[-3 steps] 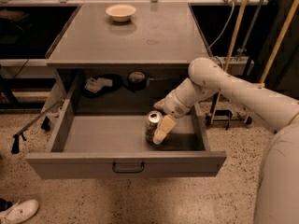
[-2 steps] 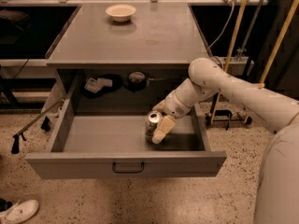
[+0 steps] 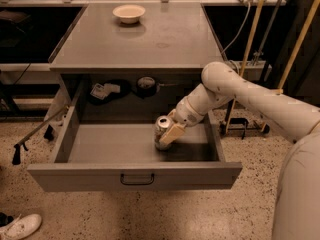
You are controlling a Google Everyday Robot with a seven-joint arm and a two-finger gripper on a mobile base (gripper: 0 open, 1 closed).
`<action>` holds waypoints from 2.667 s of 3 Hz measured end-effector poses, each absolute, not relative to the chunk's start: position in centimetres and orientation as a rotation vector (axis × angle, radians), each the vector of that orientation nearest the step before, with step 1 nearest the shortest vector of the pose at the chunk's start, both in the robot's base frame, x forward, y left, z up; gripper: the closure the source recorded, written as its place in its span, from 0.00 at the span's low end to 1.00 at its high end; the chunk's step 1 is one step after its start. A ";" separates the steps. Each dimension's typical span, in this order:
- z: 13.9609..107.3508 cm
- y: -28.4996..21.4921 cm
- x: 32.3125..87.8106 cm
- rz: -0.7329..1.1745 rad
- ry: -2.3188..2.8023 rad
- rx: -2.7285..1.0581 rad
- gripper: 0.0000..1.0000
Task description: Pick 7up can from top drawer and place on counter
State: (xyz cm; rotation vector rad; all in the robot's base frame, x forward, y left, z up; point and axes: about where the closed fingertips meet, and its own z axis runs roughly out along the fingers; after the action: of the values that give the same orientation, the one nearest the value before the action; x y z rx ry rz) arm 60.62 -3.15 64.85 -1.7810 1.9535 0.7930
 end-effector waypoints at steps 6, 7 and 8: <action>92.2 -0.4 71.1 0.319 2.045 -1.592 1.00; 92.4 2.4 75.1 0.319 2.054 -1.543 1.00; 92.1 3.9 78.4 0.349 2.049 -1.462 1.00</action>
Offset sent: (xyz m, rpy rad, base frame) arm 0.0078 -0.0335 0.1720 -0.0395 -0.2245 -0.1479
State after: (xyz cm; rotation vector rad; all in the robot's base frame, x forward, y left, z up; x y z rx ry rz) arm 78.44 3.88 92.14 -1.4619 2.0485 0.3491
